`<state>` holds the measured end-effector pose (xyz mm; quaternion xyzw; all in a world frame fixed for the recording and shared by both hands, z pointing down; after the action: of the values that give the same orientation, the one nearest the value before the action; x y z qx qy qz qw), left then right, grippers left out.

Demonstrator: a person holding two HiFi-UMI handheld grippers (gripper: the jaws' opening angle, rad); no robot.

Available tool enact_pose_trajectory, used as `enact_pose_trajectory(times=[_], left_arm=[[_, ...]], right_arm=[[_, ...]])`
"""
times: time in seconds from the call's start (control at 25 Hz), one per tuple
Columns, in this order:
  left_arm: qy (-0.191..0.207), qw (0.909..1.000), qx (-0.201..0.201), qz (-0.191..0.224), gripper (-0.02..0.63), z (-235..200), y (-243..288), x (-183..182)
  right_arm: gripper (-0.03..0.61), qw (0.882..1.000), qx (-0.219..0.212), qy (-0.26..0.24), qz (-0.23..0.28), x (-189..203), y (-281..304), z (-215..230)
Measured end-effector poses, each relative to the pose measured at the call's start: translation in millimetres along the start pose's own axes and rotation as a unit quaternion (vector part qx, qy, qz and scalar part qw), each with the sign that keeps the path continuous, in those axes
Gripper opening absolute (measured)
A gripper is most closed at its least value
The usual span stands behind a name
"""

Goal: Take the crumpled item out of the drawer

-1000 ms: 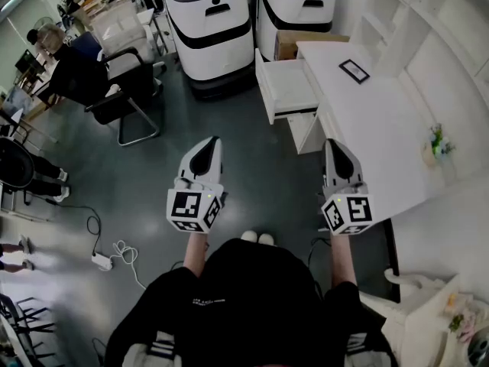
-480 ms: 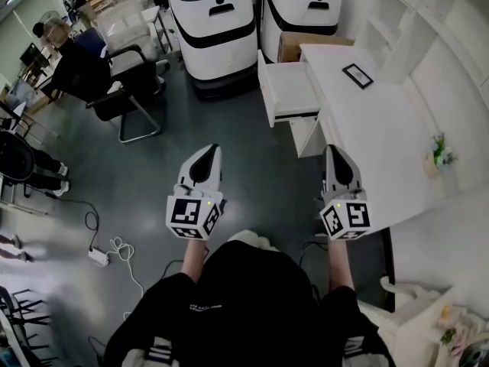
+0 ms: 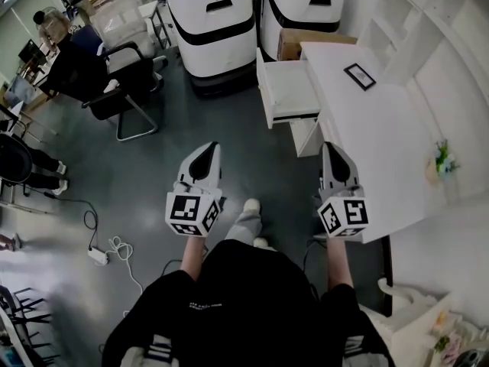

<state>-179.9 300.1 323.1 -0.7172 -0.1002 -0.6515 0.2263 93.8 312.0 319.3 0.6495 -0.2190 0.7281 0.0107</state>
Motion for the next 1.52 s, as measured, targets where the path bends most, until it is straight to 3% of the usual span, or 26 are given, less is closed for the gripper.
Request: enact_pose_trajectory(times=[0.72,1.28,1.52], left_arm=[[-0.013,0.9994,0.027,-0.02,-0.002,-63.2,169.0,50.8],[-0.038,0.9968,0.06,-0.035,-0.002,-90.7,259.0,89.8],[-0.054,0.9951,0.057,-0.061,-0.002,-94.1,290.3,115.3]], right_arm=[[-0.009,0.999,0.025,0.026,-0.027,70.3,143.0,78.9],[-0.009,0.998,0.029,0.017,-0.052,105.9,217.8,106.7],[-0.009,0.996,0.033,0.039,-0.068,133.9,249.3,129.9]])
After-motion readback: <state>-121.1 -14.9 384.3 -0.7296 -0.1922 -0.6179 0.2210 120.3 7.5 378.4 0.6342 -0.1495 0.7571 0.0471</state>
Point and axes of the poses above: the fingertips, and each gripper's own axes: y forward along the fingers, z to its right, x out of its underside, the point moved 3 cm from there along -y, backward along the fingers, and after that the axes turned 12 degrees about z, right-handed, at the moved point
